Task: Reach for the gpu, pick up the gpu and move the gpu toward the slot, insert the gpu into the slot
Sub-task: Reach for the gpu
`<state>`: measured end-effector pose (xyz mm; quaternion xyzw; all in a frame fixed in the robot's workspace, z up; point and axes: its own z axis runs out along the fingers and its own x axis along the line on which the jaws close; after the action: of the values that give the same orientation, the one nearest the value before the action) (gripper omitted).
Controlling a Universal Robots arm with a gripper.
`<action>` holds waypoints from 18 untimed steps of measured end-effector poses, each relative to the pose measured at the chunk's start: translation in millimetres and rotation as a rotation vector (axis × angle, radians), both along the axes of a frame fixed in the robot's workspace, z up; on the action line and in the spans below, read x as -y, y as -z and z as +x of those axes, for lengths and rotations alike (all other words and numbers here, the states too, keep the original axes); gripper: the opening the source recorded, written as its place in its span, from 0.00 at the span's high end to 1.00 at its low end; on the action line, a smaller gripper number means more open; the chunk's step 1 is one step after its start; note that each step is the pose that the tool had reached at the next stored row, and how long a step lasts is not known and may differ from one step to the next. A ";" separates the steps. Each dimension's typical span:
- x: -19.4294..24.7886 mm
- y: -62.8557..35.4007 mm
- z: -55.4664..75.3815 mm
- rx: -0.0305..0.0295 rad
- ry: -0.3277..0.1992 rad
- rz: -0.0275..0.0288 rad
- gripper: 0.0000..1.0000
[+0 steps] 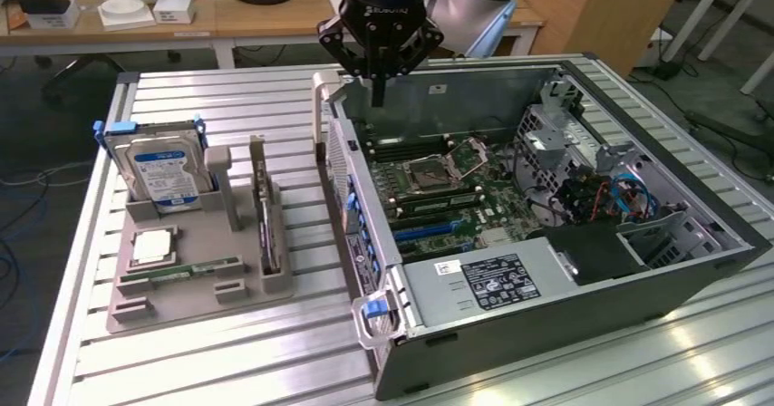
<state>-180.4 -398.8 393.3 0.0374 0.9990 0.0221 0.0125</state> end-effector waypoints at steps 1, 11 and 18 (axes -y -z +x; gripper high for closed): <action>0.0 0.0 -0.8 0.0001 0.000 0.0000 0.90; 0.0 0.0 -9.6 0.0000 0.000 0.0000 0.90; 0.0 0.0 -16.6 0.0000 0.000 0.0000 0.90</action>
<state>-197.0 -398.8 393.3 0.0374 0.9990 0.0221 0.0125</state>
